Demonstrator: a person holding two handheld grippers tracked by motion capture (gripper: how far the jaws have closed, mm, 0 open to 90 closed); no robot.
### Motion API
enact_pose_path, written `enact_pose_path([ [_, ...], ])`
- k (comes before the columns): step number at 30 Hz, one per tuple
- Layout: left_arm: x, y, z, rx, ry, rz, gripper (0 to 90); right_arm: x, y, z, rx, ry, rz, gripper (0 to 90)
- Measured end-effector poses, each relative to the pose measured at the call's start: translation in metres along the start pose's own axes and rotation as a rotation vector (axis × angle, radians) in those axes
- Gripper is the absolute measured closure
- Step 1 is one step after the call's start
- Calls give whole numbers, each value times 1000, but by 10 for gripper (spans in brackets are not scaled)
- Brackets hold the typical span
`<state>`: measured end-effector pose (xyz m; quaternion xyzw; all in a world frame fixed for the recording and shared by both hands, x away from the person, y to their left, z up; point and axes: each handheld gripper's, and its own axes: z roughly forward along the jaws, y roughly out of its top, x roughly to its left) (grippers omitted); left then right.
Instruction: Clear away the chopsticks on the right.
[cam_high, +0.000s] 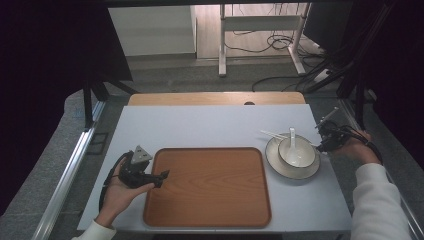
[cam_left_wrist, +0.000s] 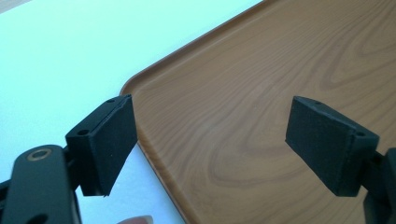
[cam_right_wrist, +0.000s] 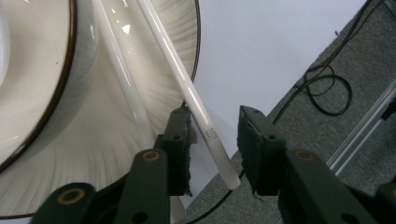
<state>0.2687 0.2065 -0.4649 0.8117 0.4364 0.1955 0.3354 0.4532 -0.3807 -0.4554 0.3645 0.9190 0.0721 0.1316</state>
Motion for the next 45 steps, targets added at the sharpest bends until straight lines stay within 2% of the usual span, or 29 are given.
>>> enact_pose_path([
  [5,0,-1,1,3,0,-2,165,-1,1,3,23,21,-11,747],
  [11,0,-1,2,5,0,0,165,-1,2,5,22,42,-36,823],
  [14,0,-1,2,3,0,-2,165,-2,2,5,21,43,-41,827],
  [17,0,-1,2,4,0,-2,165,-2,1,2,-2,31,-27,837],
  [21,0,-1,2,2,0,-2,165,-2,0,0,-21,11,20,839],
  [27,1,-1,1,0,1,-4,165,-2,-7,-14,-106,8,98,840],
  [33,3,-1,-1,-8,1,-12,165,3,-19,-37,-222,-2,171,841],
  [34,3,-1,-1,-8,1,-12,165,3,-19,-37,-222,-2,171,841],
  [36,4,0,-2,-10,3,-15,165,9,-24,-50,-274,1,198,841],
  [37,4,0,-2,-10,3,-15,166,9,-24,-50,-274,1,198,841],
  [38,4,0,-3,-15,5,-14,166,16,-27,-59,-317,10,211,841],
  [40,4,0,-4,-18,5,-14,166,20,-28,-64,-335,12,214,841],
  [41,3,1,-4,-19,4,-13,166,29,-29,-72,-372,10,225,841],
  [45,2,1,-4,-20,2,-9,166,47,-28,-86,-446,44,207,841],
])
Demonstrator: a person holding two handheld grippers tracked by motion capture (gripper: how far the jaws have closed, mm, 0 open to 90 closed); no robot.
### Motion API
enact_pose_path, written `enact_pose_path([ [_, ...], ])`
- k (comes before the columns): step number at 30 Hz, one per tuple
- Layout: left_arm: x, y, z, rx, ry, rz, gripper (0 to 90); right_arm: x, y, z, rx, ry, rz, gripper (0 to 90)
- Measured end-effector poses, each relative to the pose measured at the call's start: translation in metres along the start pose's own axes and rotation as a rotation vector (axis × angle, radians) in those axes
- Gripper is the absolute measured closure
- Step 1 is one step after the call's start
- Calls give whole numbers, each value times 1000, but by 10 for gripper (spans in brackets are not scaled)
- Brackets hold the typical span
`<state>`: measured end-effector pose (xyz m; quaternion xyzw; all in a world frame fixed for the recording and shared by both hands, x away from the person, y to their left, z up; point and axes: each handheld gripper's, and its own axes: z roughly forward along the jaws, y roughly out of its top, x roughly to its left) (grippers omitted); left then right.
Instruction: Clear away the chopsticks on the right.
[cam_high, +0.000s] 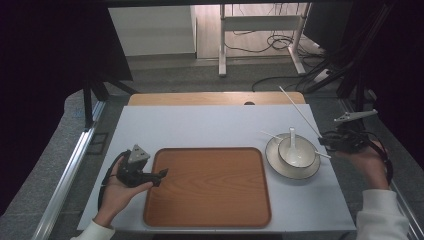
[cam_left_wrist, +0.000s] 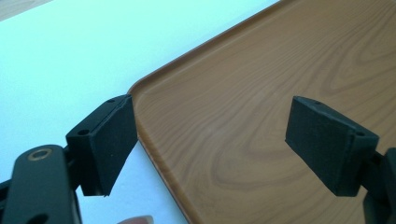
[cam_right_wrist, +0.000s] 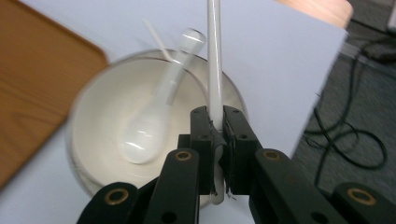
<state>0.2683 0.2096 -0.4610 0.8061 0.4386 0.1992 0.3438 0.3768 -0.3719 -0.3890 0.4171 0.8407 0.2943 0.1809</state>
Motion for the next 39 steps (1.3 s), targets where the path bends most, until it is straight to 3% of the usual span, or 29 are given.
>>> enact_pose_path([
  [3,0,0,0,0,1,1,166,9,1,-3,-23,14,-10,841],
  [6,0,0,0,-2,2,-2,166,25,3,-5,-58,68,-35,841],
  [12,0,0,-2,-3,4,-4,166,57,7,3,-49,99,-119,841],
  [15,0,0,-1,-2,4,-3,166,69,8,3,-51,121,-133,841],
  [20,-2,1,-1,-4,1,1,166,82,8,2,-73,163,-132,841],
  [29,-6,1,-3,-7,-5,11,166,113,6,4,-79,195,-119,841],
  [39,-7,1,1,-2,-7,8,165,141,2,15,-50,233,-162,841],
])
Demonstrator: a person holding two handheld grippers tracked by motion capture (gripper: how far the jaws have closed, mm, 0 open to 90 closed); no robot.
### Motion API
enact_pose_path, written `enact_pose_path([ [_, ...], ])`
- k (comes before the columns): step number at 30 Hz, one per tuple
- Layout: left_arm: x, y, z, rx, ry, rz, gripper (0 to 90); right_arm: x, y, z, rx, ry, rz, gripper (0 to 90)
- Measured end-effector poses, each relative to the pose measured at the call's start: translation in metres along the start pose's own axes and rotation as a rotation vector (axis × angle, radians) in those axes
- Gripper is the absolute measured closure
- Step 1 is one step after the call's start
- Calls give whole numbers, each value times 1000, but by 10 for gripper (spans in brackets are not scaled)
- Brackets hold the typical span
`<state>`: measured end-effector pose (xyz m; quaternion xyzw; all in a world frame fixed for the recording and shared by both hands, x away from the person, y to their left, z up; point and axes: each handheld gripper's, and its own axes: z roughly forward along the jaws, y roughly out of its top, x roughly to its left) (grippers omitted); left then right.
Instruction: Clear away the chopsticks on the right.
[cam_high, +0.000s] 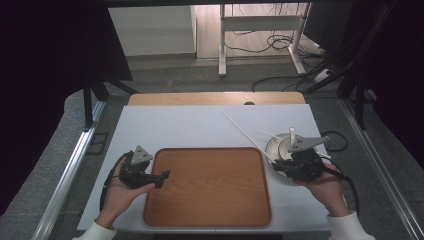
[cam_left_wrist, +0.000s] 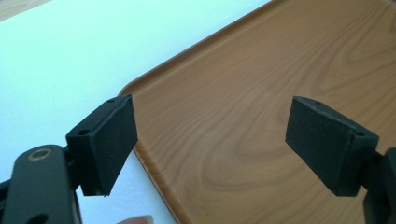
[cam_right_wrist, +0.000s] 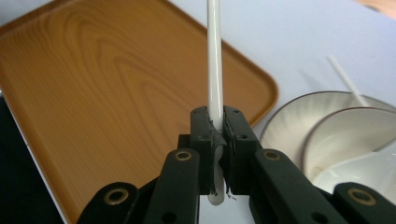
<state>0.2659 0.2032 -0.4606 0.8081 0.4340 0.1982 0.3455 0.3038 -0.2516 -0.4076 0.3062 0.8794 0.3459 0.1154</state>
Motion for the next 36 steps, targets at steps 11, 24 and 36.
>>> enact_pose_path([
  [11,0,-1,1,1,-2,-1,166,19,-1,32,102,61,-24,840],
  [24,-1,-1,2,7,-8,4,166,33,-11,60,223,83,-54,840],
  [36,-1,-2,2,10,-6,7,166,41,-17,77,333,69,-91,839],
])
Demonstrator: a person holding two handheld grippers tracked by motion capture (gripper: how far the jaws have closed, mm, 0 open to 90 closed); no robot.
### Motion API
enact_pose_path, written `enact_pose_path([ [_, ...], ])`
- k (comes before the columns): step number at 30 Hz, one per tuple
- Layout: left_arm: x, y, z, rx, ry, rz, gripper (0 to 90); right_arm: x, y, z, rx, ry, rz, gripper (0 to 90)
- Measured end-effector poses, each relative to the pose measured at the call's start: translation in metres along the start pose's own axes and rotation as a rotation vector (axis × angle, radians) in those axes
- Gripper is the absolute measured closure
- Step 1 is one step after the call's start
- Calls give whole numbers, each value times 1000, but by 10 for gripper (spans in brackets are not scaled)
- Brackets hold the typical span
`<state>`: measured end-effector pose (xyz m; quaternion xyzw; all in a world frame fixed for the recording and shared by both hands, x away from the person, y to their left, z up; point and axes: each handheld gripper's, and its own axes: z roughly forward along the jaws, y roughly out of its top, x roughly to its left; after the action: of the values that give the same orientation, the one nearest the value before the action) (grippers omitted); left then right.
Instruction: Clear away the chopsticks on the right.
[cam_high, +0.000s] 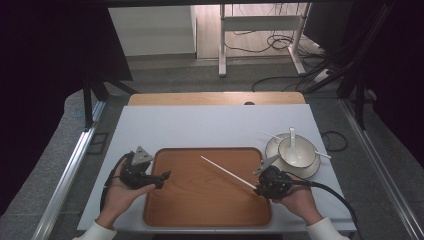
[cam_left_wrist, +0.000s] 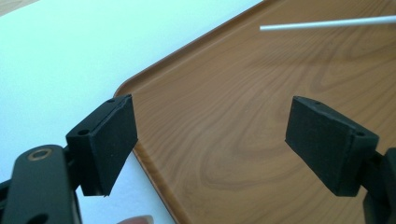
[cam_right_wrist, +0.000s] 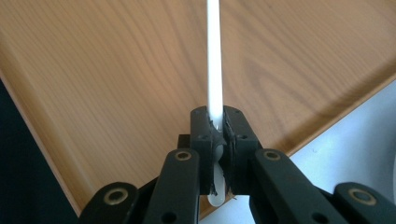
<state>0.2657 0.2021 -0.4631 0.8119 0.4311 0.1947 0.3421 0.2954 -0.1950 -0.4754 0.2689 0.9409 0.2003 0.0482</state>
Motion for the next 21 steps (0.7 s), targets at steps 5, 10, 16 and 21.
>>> enact_pose_path([
  [5,0,0,0,1,1,3,166,1,0,5,37,-15,-19,837],
  [10,0,-1,1,3,0,4,166,2,0,9,63,-20,-35,833],
  [16,0,-1,1,6,-2,7,166,2,-1,10,70,-16,-40,831],
  [21,0,-1,1,4,-2,9,166,3,-1,13,90,-16,-50,828],
])
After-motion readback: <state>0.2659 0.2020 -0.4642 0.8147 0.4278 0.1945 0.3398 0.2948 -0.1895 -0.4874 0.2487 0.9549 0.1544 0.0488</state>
